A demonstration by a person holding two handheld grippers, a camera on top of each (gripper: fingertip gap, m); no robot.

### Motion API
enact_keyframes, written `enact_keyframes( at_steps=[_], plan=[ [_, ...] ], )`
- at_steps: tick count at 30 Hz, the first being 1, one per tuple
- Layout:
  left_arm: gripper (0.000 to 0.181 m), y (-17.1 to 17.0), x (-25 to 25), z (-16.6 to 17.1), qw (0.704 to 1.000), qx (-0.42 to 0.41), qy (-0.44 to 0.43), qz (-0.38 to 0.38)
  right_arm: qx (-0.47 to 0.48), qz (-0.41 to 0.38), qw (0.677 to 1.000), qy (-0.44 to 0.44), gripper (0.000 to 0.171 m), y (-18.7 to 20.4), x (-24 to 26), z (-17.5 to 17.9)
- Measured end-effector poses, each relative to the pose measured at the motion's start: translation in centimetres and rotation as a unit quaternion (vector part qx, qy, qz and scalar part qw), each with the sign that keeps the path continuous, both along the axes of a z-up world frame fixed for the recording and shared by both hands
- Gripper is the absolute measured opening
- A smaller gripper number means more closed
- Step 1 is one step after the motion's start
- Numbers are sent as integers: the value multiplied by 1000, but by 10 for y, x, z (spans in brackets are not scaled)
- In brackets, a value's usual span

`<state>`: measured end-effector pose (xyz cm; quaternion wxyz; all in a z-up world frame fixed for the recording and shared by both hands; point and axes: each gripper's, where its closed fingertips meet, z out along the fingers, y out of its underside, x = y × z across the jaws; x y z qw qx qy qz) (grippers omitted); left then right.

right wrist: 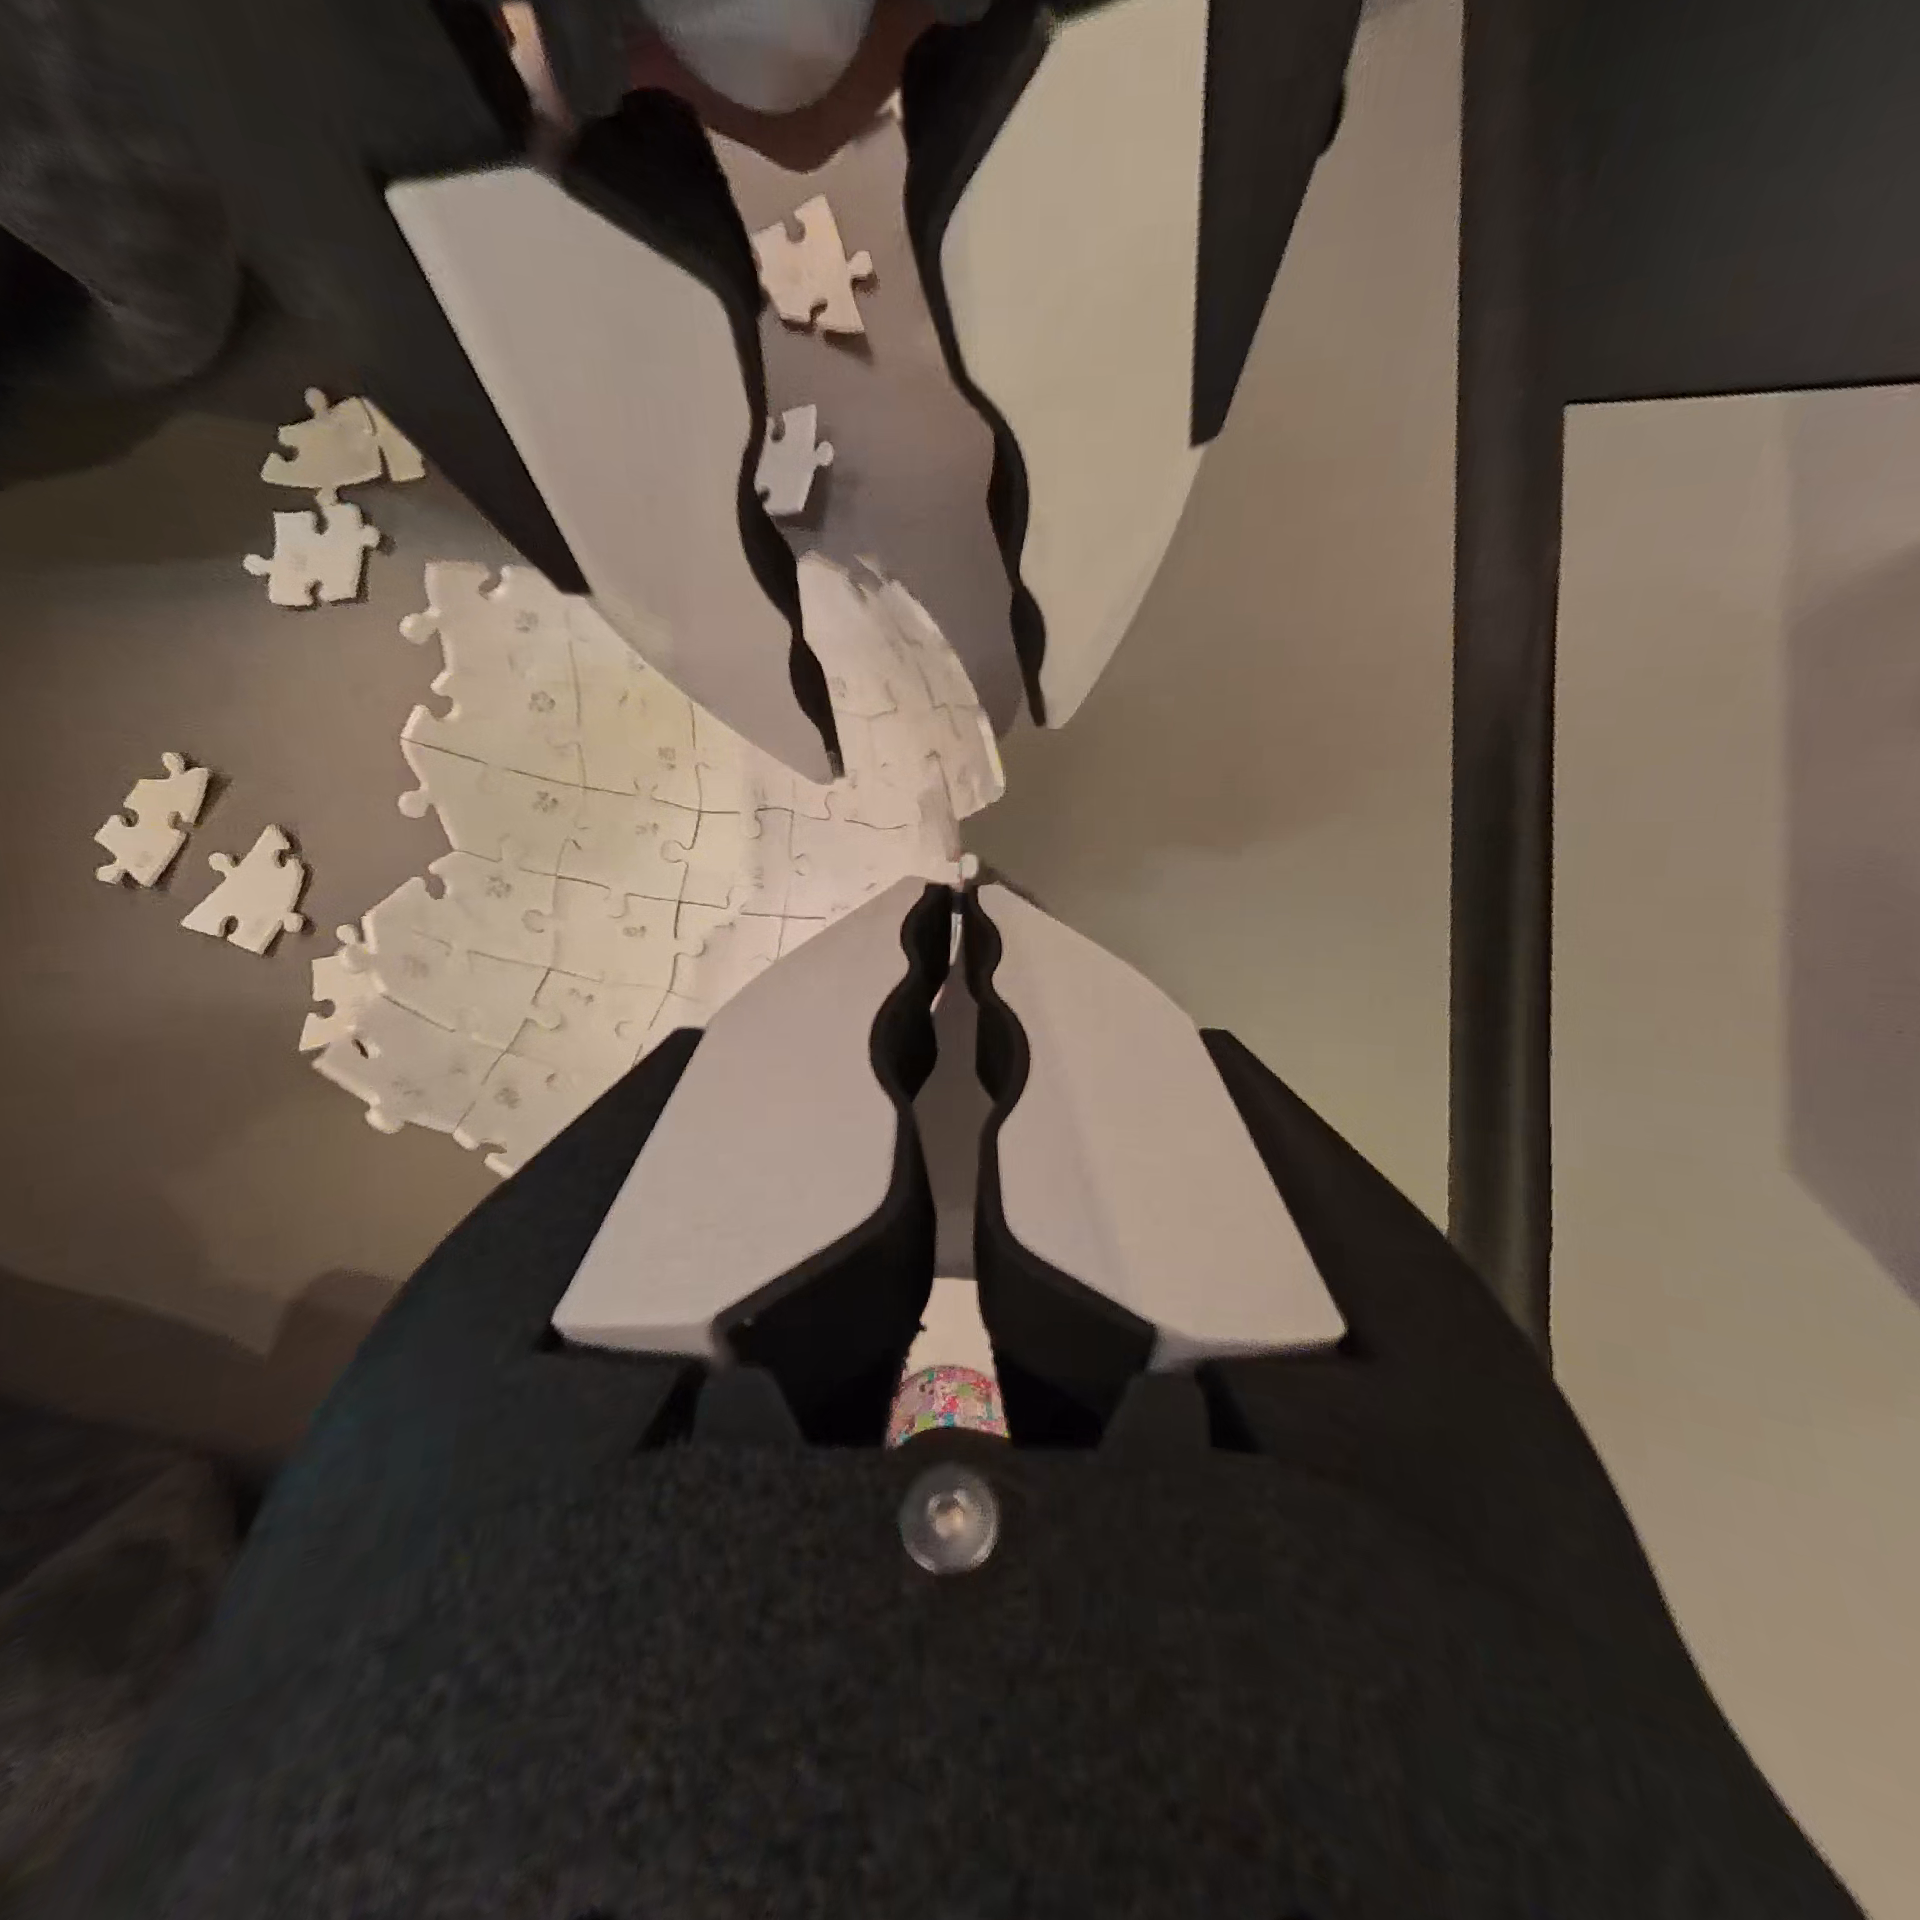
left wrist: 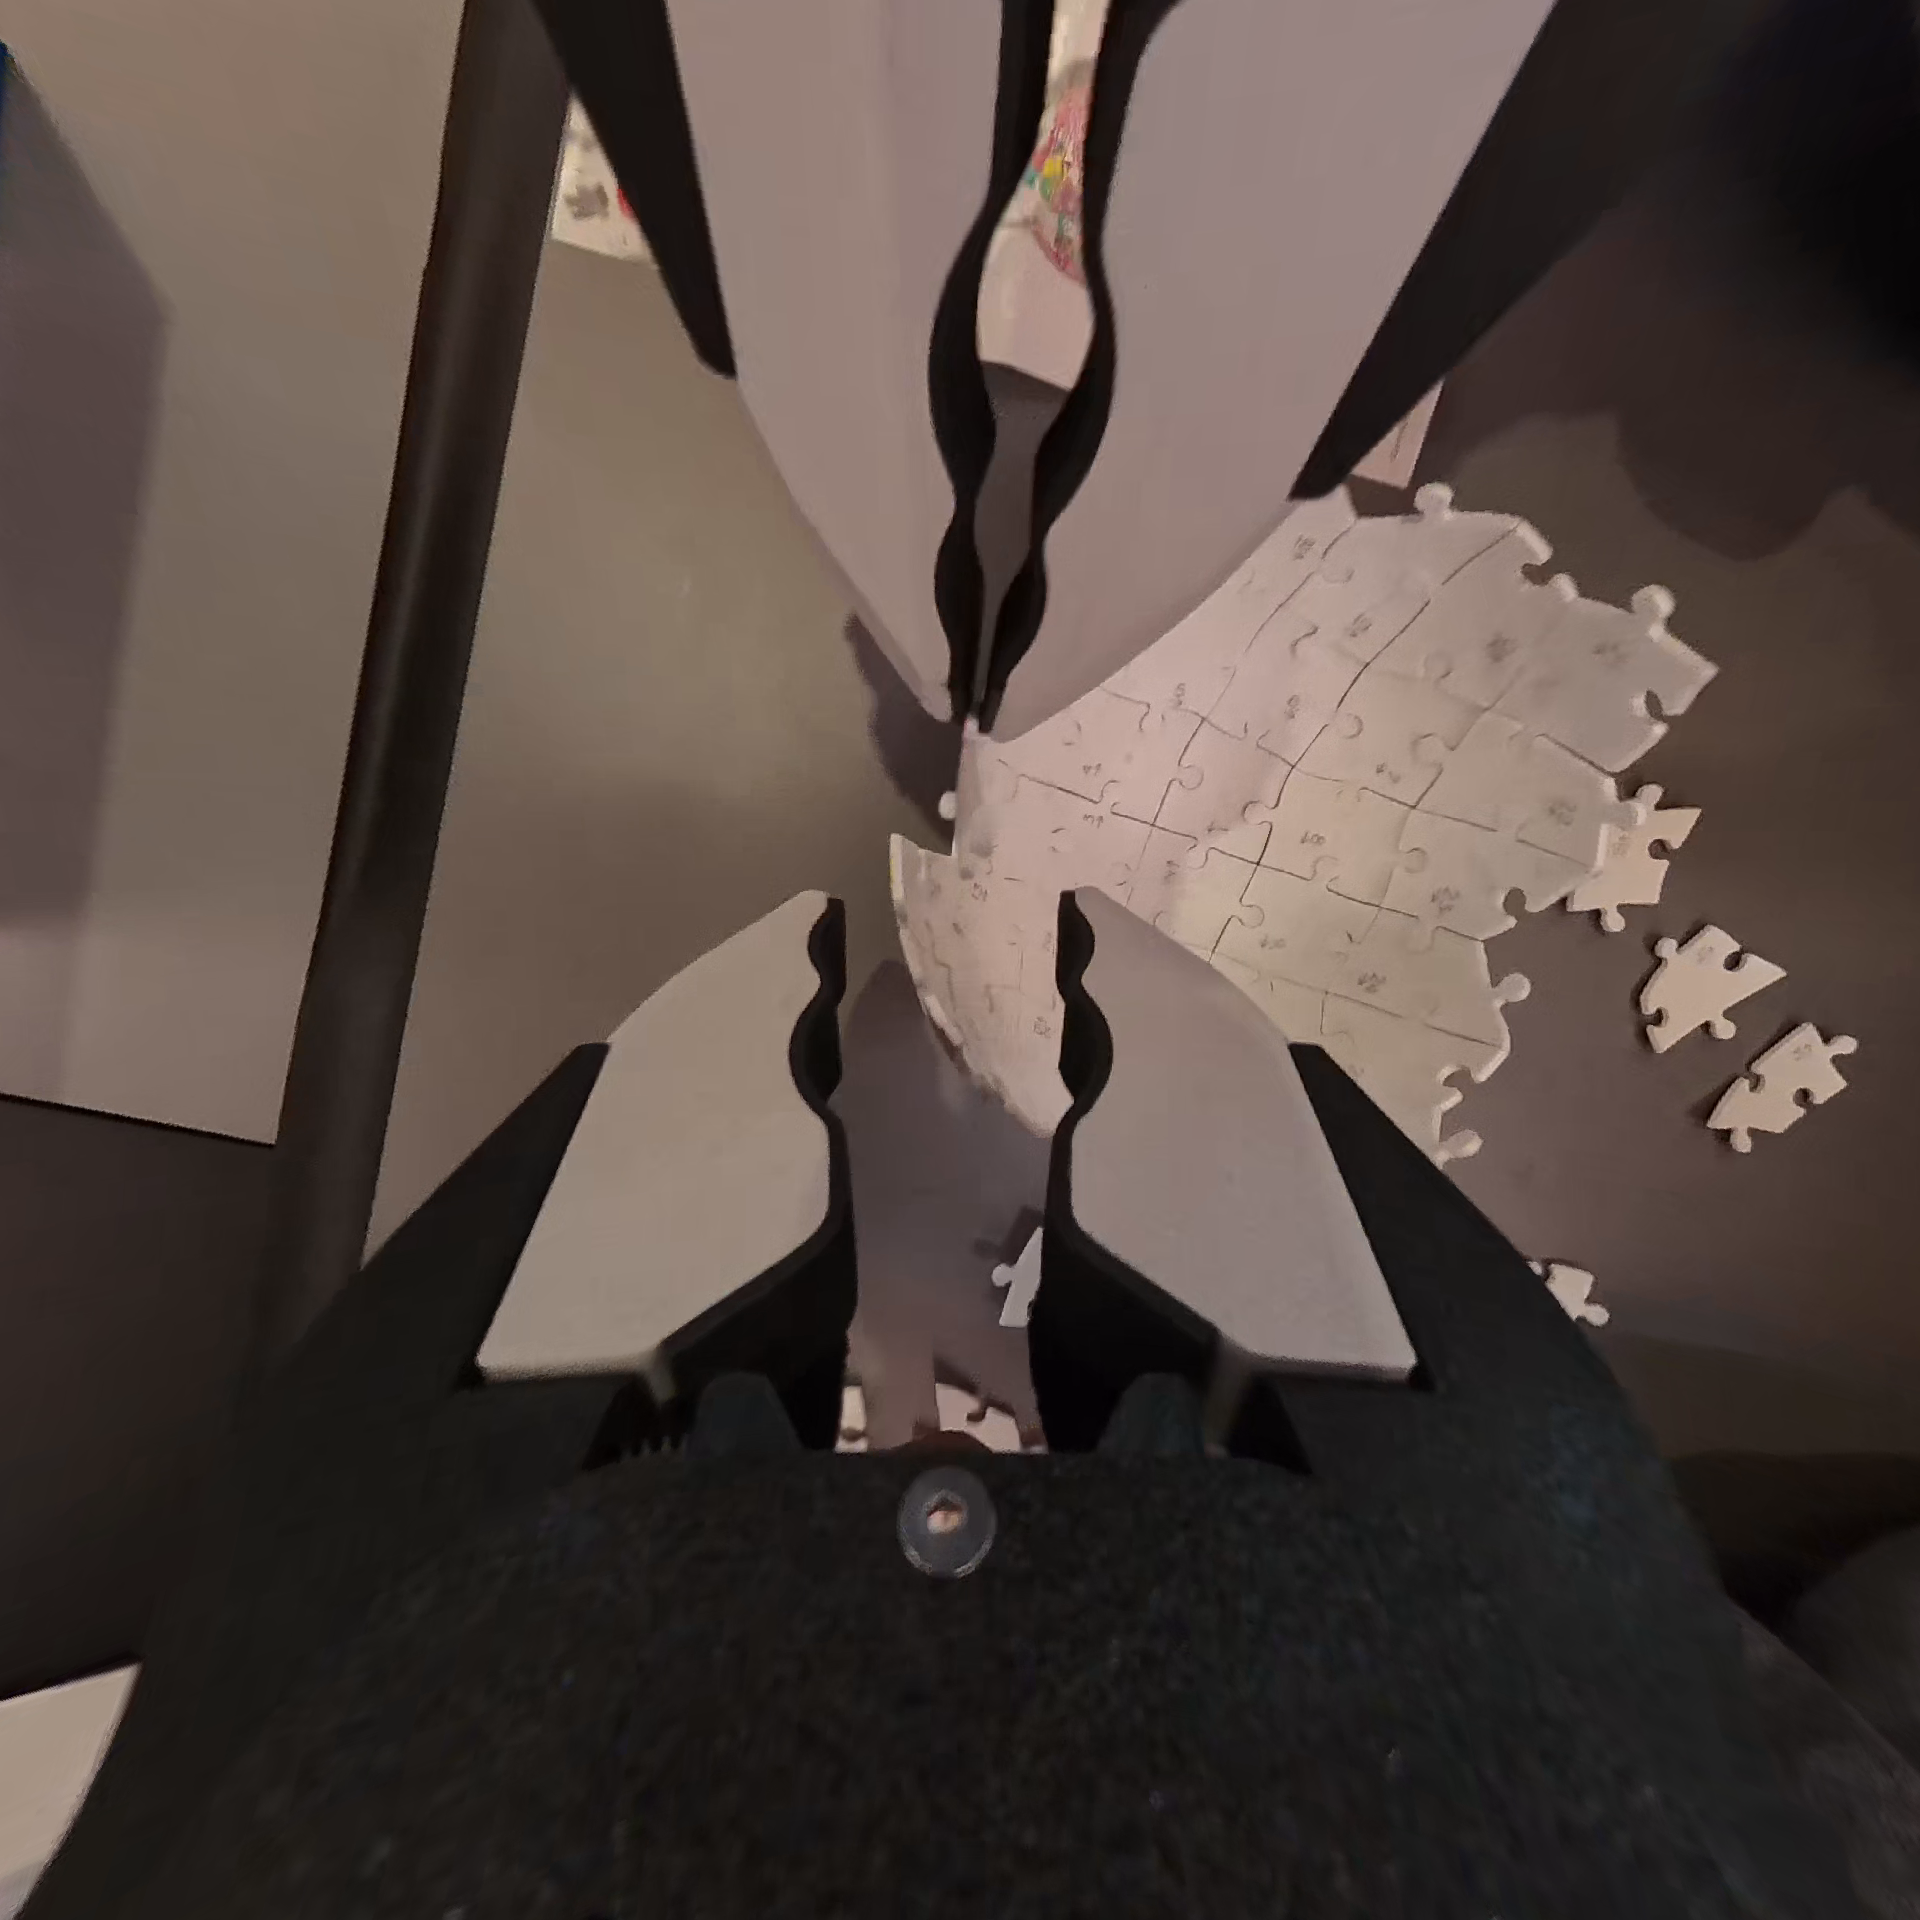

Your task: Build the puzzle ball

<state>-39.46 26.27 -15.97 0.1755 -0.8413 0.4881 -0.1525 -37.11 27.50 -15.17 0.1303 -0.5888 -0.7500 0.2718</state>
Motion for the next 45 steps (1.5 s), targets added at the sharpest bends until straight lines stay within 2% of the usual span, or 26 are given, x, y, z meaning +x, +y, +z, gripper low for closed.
enact_keyframes(
  at_steps=[14, 26, 32, 45],
  plan=[
    [29, 9, -1, 3, 997, -20, -63, 36, -32, -13, 999, -15, 2, 4, 1, -20],
    [23, 9, 1, -13, 996, -48, -63, 40, -30, -16, 999, -19, 2, 2, -2, -20],
    [10, 4, 2, -14, 993, -85, -75, 36, -27, -18, 999, -25, 2, 2, -4, -21],
    [7, 7, 2, -10, 994, -66, -77, 33, -17, -22, 999, -16, 3, 6, -7, -21]
  ],
)
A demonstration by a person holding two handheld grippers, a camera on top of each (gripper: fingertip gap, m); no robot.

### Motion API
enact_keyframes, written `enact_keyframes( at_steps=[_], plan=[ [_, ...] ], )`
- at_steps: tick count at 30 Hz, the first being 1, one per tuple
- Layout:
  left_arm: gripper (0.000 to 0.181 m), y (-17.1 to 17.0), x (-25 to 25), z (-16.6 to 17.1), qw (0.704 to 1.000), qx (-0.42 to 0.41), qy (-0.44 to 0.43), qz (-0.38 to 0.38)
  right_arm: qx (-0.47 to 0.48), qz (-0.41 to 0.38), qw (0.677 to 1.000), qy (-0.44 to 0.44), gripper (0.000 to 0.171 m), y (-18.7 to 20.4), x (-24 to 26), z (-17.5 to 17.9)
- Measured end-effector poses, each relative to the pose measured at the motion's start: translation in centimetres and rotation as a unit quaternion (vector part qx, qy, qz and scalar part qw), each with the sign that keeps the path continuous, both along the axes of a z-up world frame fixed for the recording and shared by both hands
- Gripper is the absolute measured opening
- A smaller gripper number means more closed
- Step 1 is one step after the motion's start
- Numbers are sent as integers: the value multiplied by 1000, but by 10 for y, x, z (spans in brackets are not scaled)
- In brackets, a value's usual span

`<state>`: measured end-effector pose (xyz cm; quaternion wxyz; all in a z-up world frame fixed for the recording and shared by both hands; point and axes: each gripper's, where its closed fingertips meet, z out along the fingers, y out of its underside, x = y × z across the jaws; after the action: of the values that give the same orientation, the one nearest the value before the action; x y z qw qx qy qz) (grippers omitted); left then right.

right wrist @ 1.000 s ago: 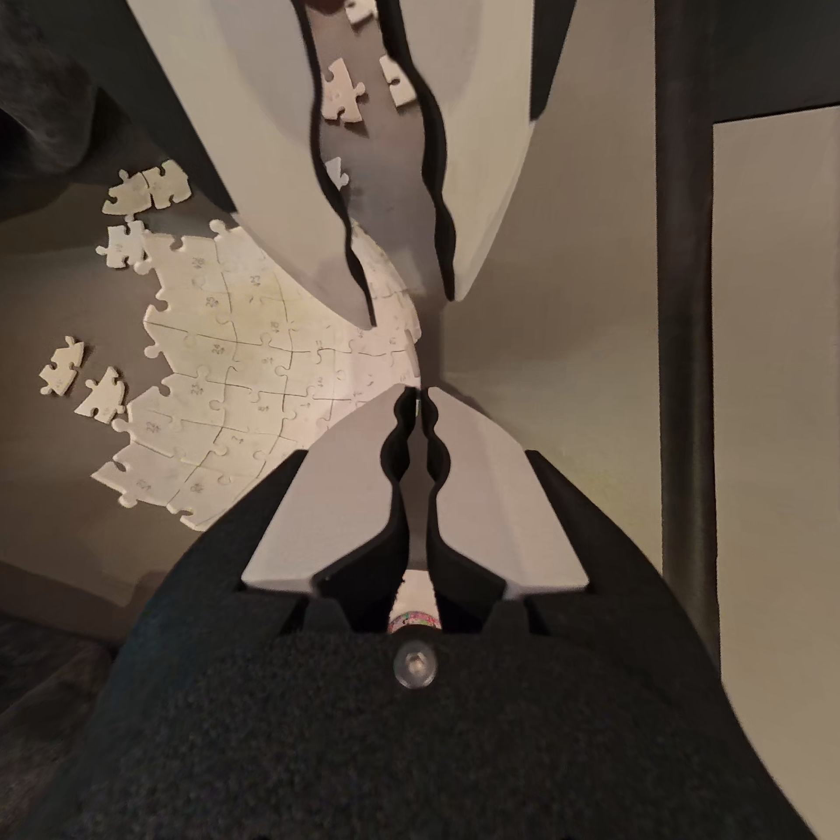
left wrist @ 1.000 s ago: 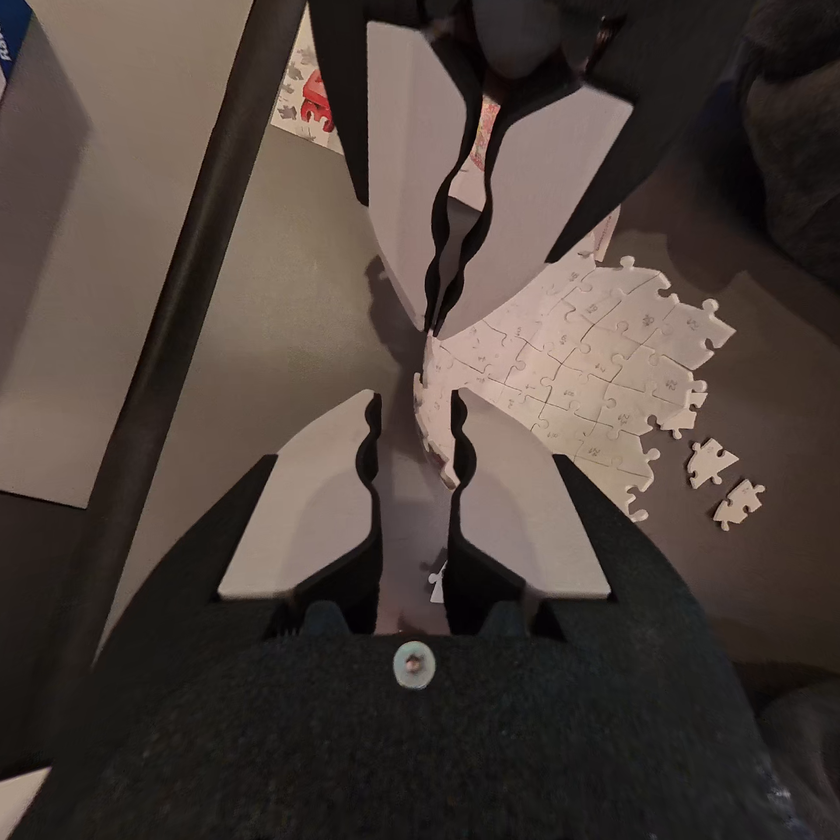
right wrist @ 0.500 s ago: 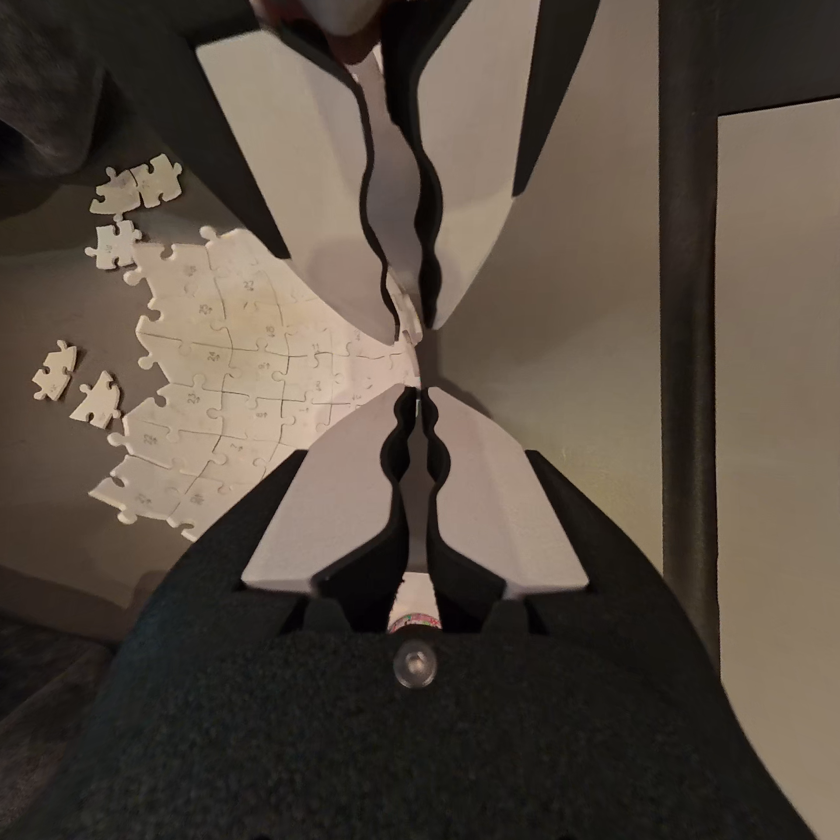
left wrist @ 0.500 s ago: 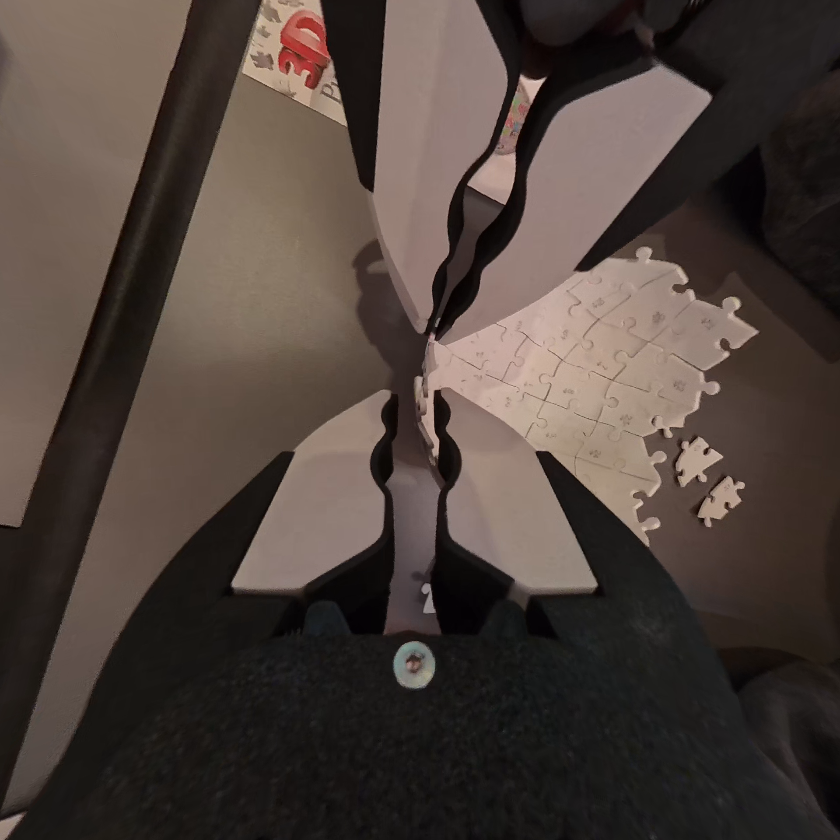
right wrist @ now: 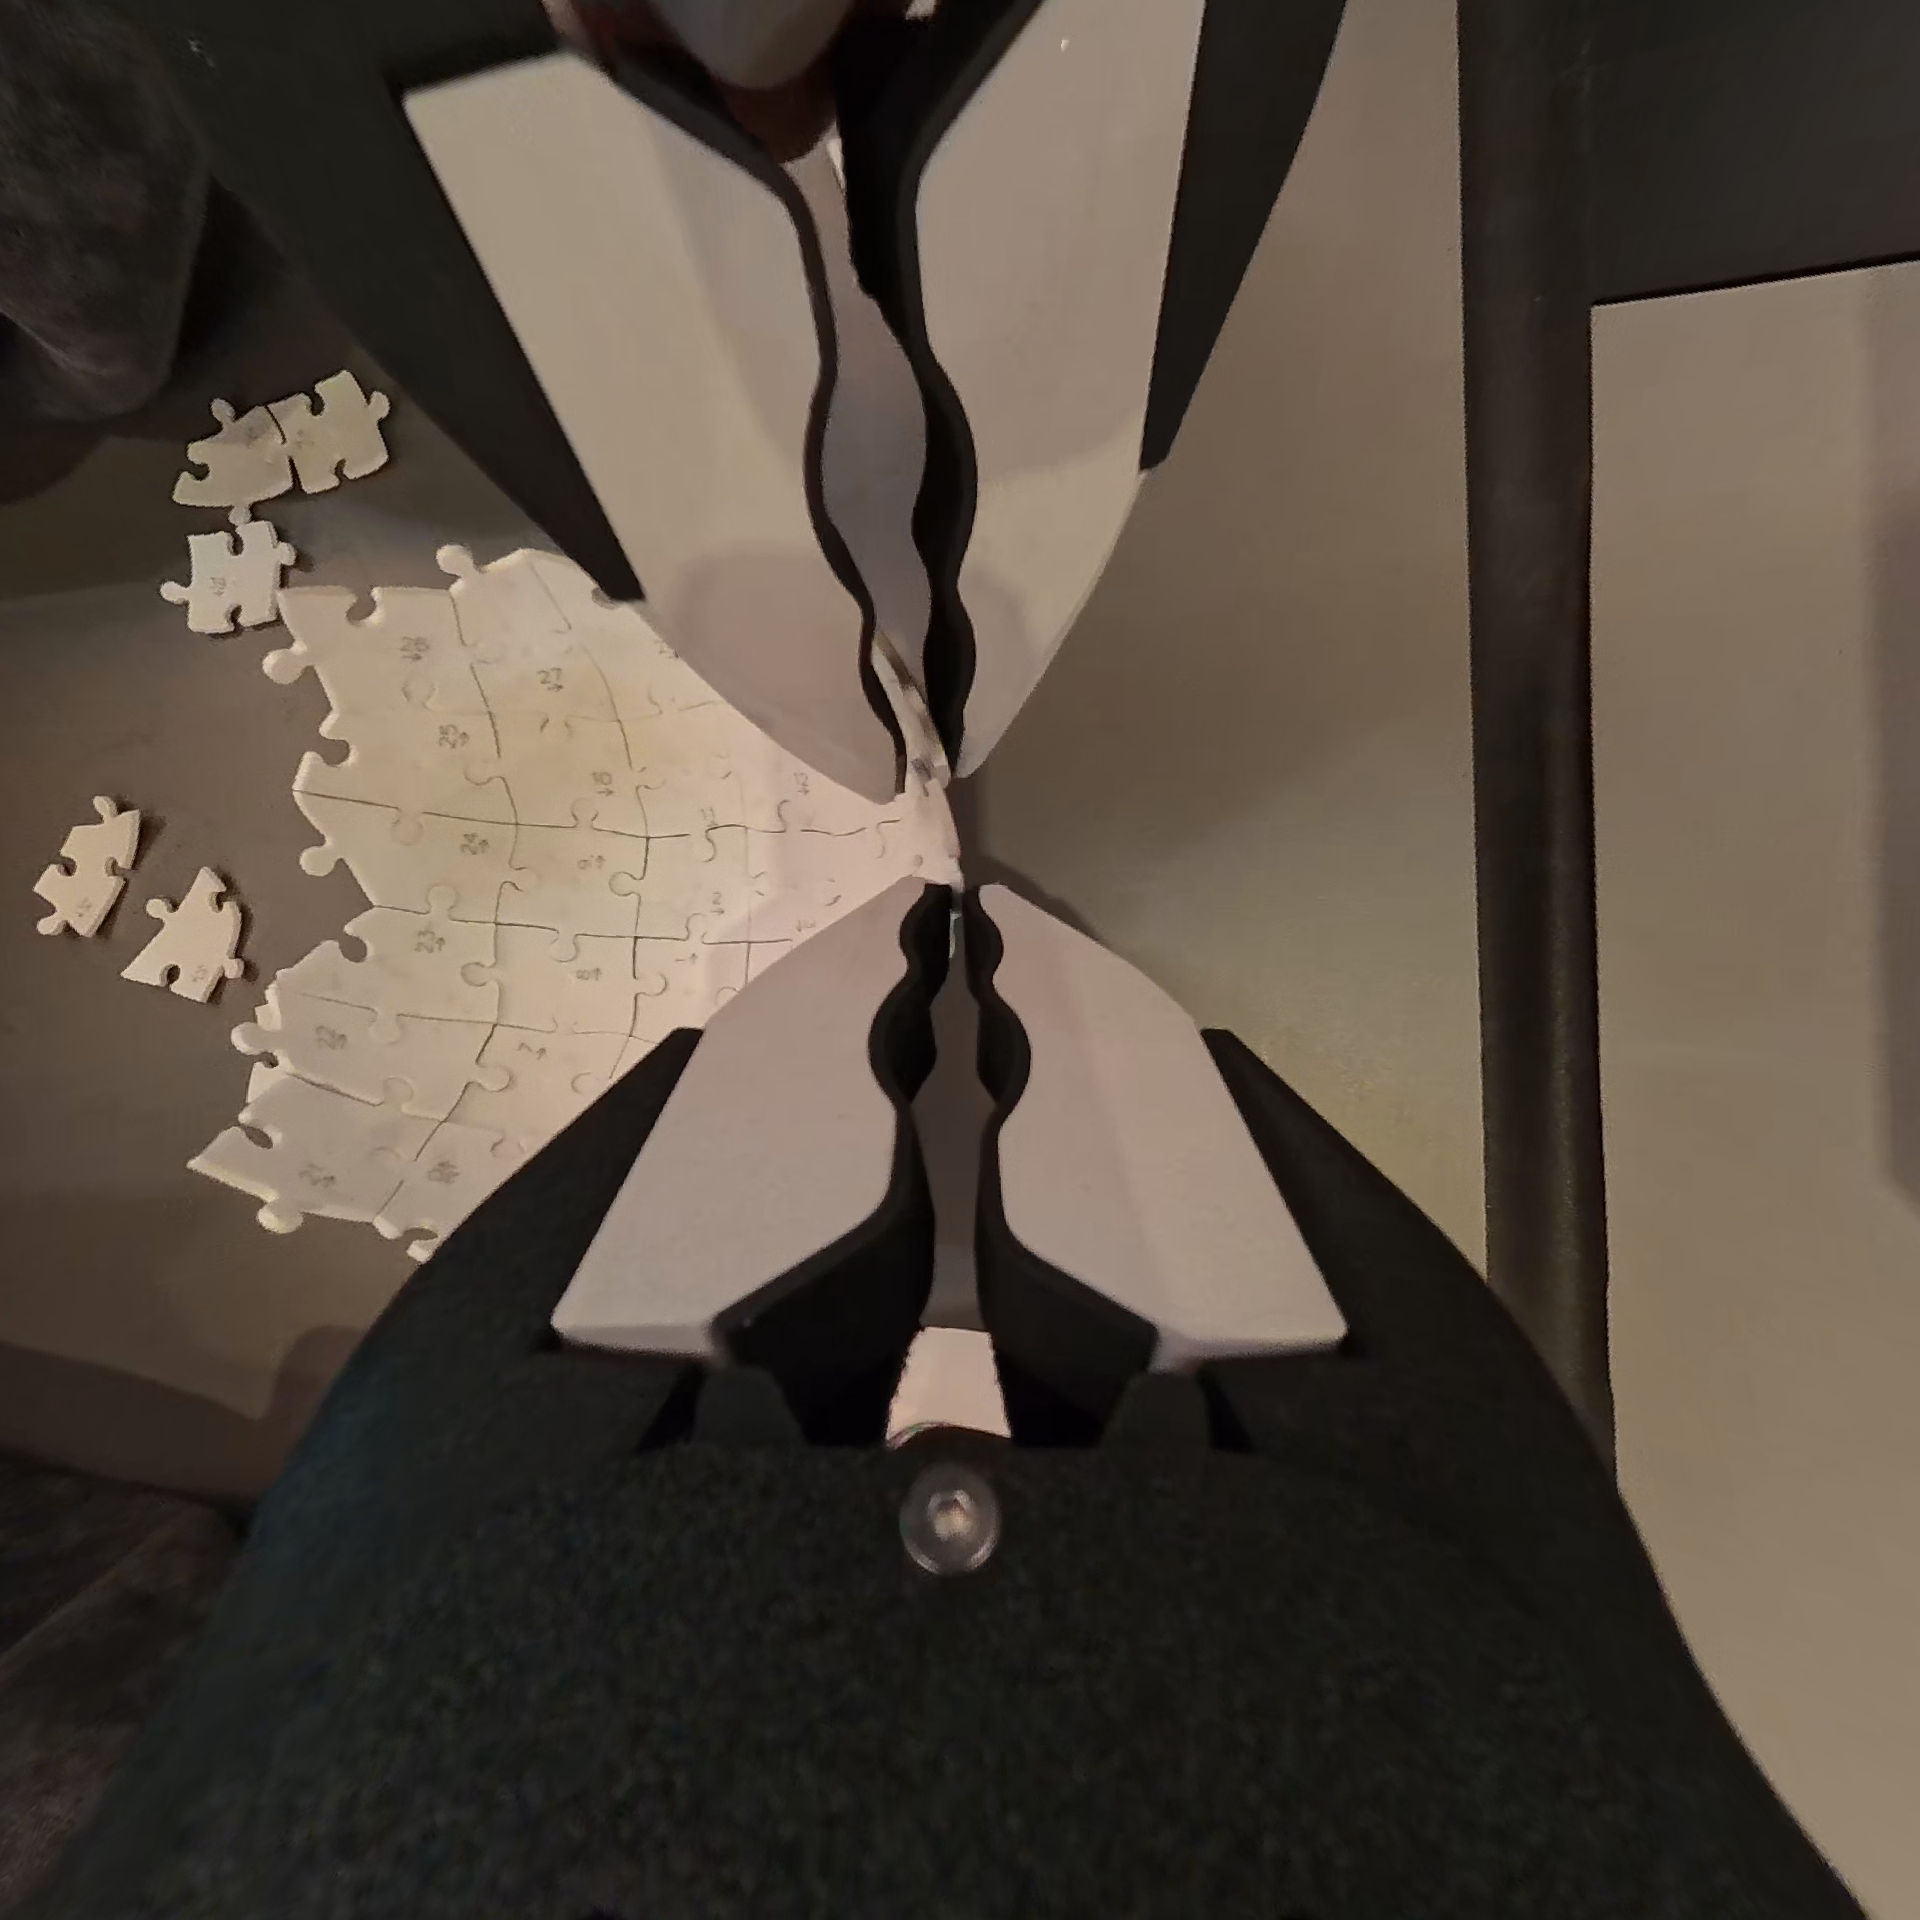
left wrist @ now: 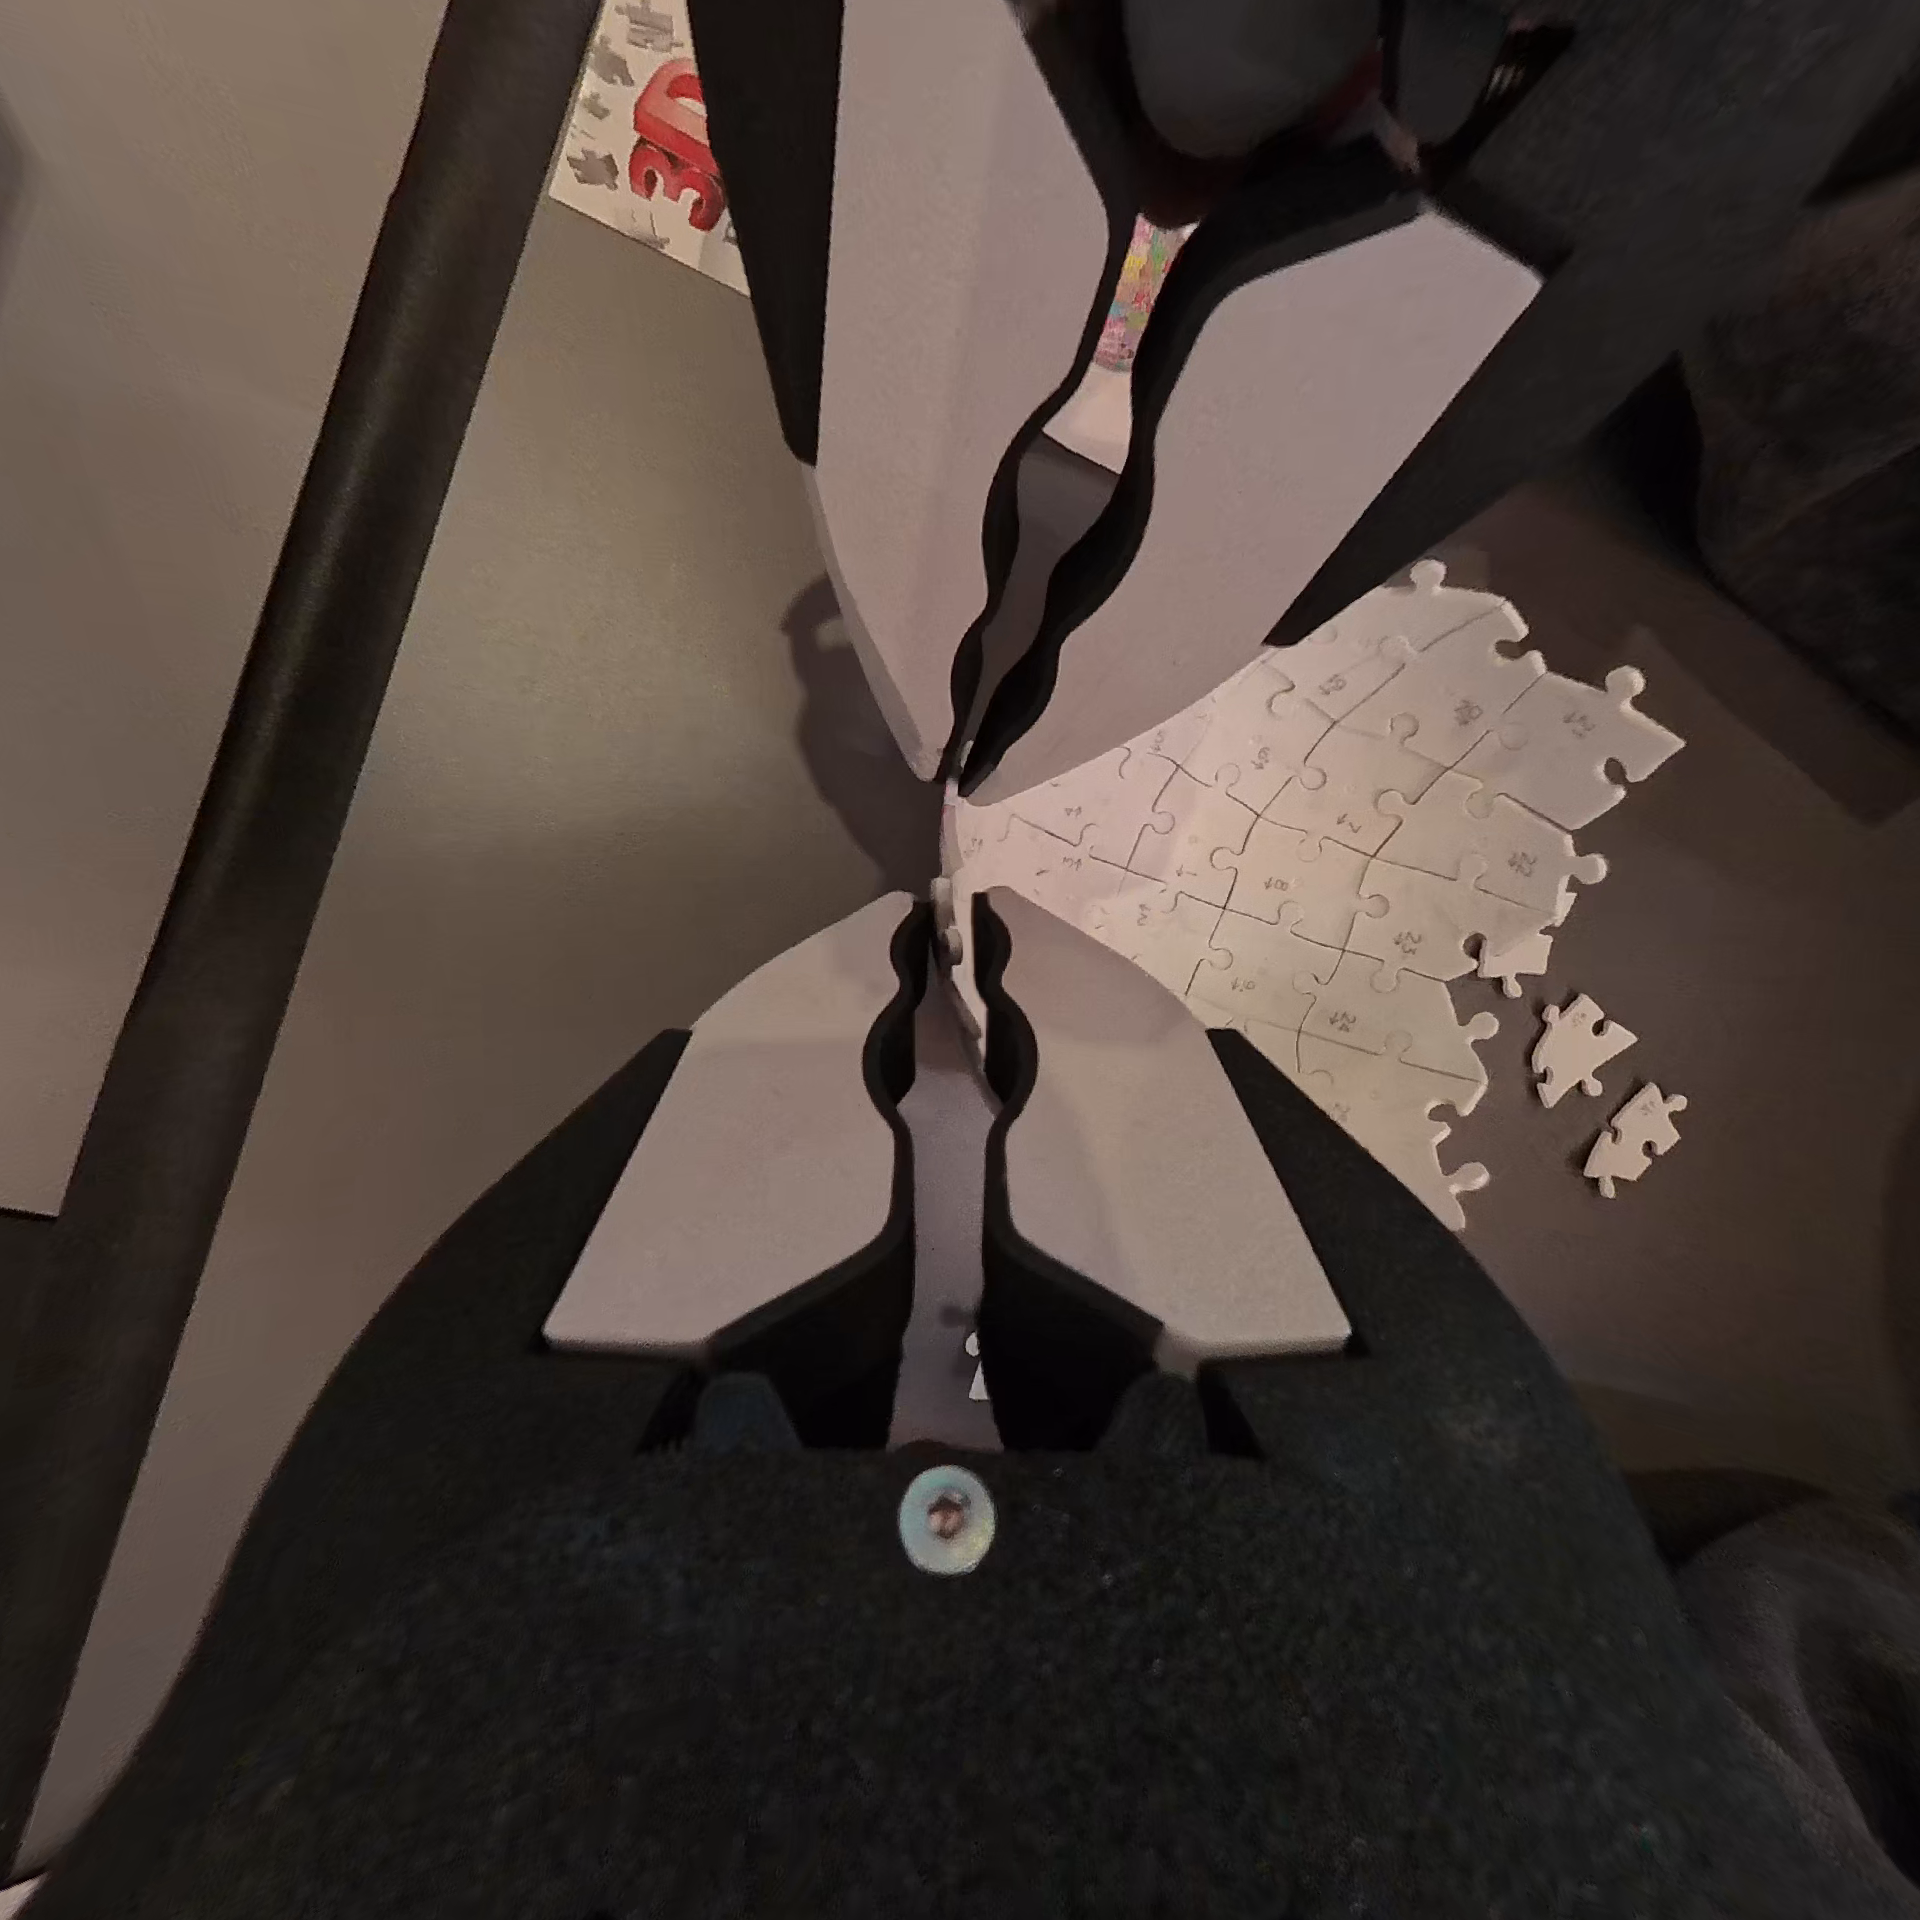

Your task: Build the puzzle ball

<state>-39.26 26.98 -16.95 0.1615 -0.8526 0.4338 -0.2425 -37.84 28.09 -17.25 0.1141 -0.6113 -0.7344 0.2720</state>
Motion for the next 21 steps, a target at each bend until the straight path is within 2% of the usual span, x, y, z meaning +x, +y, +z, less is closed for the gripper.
enact_keyframes(
  at_steps=[8, 21],
  plan=[
    [5, 6, 4, 6, 999, 42, 9, -8, -3, -3, 1000, 1, 3, 1, 0, -1],
    [2, 10, 4, 6, 998, 61, 22, -11, -4, -12, 1000, 6, 3, 4, -1, -1]
  ],
)
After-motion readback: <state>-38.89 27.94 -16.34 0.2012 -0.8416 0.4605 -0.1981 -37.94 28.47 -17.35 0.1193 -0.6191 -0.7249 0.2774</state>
